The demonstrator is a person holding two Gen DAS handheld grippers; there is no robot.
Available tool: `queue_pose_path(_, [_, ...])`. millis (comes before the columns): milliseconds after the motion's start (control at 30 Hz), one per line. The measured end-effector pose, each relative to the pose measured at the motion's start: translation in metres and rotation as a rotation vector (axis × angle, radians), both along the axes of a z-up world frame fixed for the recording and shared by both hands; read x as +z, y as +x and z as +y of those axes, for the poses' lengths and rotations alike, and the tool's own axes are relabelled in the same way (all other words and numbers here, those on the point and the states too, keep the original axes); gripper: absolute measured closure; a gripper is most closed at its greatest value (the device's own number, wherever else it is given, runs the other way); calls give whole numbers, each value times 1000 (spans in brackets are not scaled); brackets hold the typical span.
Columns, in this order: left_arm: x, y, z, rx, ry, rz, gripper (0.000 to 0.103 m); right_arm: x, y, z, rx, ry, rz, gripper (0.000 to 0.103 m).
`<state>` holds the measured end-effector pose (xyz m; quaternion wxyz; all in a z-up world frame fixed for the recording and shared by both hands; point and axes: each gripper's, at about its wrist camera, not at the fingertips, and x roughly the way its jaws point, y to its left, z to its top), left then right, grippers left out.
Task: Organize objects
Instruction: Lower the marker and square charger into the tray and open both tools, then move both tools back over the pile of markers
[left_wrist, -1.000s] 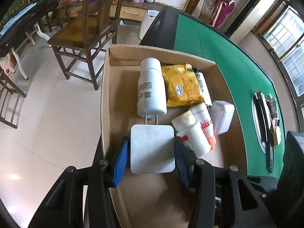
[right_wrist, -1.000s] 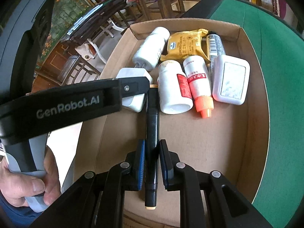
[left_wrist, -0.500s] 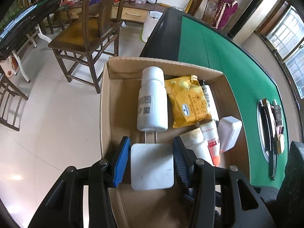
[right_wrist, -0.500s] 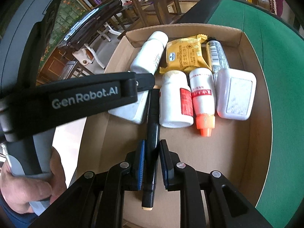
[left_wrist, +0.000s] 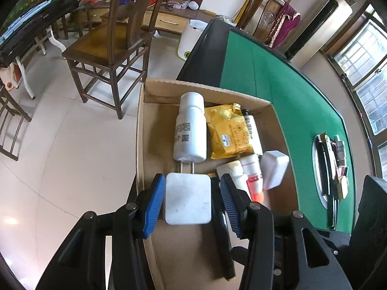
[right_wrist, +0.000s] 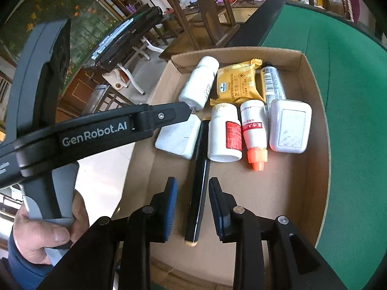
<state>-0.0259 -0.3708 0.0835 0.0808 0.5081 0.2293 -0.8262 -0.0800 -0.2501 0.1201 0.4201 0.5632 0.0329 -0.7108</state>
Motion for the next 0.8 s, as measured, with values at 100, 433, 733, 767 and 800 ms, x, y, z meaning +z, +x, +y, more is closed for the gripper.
queue_pose_path(100, [7,7,5,4,7,18,56,9,5,14,-11,-22,0,73])
queue_pose_path(433, [43,21,66,-60,15,81,56,32,20,116,-148,-77,14,54])
queue_pose_path(733, [37,-19,198,-283,80,39,56,32,18,289,-434,-54,19,54])
queue_pose_path(767, [35,-24,209,-296,87,37,56,30,19,306,-461,-51,13,54])
queue_pose_path(800, [32,-30,221,-307,92,34,56,29,21,322,-486,-46,8,54])
